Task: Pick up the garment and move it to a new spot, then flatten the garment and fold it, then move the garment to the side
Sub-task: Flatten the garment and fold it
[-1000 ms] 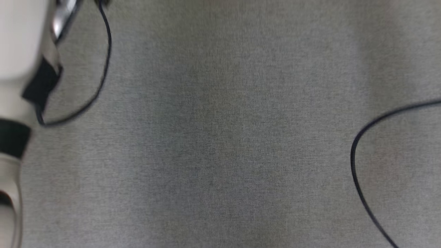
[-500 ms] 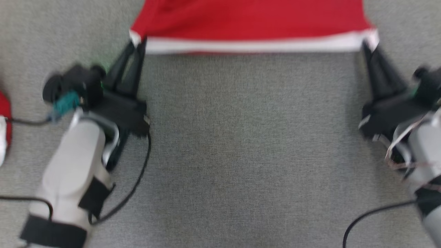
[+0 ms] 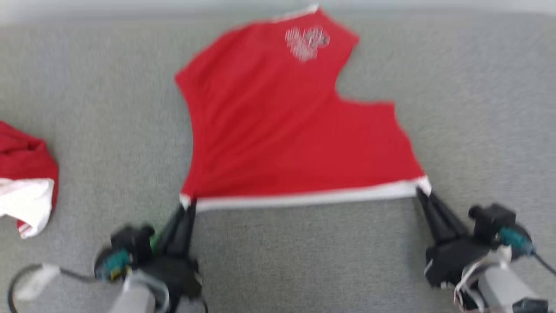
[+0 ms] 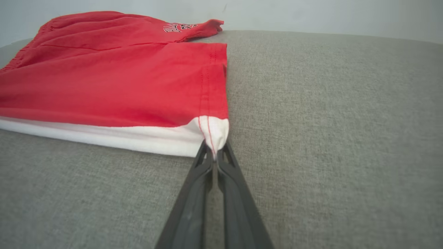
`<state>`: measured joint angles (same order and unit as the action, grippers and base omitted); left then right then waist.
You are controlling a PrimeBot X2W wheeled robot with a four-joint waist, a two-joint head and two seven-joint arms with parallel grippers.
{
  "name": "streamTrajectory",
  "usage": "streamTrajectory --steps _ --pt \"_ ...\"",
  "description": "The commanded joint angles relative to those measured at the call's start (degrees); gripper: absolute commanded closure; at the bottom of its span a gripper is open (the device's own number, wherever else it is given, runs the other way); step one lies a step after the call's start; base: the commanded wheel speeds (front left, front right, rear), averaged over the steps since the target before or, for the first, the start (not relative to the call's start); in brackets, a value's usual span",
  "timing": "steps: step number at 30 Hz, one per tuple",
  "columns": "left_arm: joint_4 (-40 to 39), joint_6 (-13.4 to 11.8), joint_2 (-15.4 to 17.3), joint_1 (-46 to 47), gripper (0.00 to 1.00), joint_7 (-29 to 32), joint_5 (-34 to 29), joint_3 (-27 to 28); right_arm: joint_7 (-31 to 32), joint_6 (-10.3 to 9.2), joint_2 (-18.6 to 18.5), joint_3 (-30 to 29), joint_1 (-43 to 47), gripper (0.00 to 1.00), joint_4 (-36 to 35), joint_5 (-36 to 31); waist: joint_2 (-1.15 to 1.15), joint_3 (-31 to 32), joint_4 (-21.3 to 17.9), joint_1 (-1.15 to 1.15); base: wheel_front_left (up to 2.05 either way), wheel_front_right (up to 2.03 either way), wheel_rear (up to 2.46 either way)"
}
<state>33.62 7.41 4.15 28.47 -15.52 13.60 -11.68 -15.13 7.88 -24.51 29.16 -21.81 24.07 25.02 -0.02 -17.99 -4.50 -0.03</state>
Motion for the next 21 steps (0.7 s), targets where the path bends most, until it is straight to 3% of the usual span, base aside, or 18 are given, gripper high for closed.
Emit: streamTrajectory --steps 1,7,14,21 --pt "2.81 -0.62 1.17 -4.67 1.0 0.68 -0.28 0.91 -0.03 -0.71 -1.28 -1.55 1.15 1.0 0.89 0.62 0.02 5.35 -2.13 0.03 0.0 0.0 0.0" --pt "0.32 -0.53 0.38 -12.38 1.0 0.62 -1.52 4.0 -0.03 -0.81 0.16 -3.33 7.8 1.0 0.84 1.11 0.02 10.76 -2.86 0.03 0.0 0.0 0.0" --pt "-0.83 -0.38 -0.14 -19.16 1.0 0.36 -2.59 6.22 -0.04 -0.81 0.31 -1.46 15.82 1.0 0.46 0.29 0.02 16.08 -2.47 0.03 0.0 0.0 0.0" --pt "-1.78 -0.34 -0.23 -23.21 1.0 0.35 -2.74 7.24 -0.03 -0.81 -0.28 -0.27 20.7 1.0 -0.5 -0.48 0.02 17.68 -1.55 0.03 0.0 0.0 0.0"
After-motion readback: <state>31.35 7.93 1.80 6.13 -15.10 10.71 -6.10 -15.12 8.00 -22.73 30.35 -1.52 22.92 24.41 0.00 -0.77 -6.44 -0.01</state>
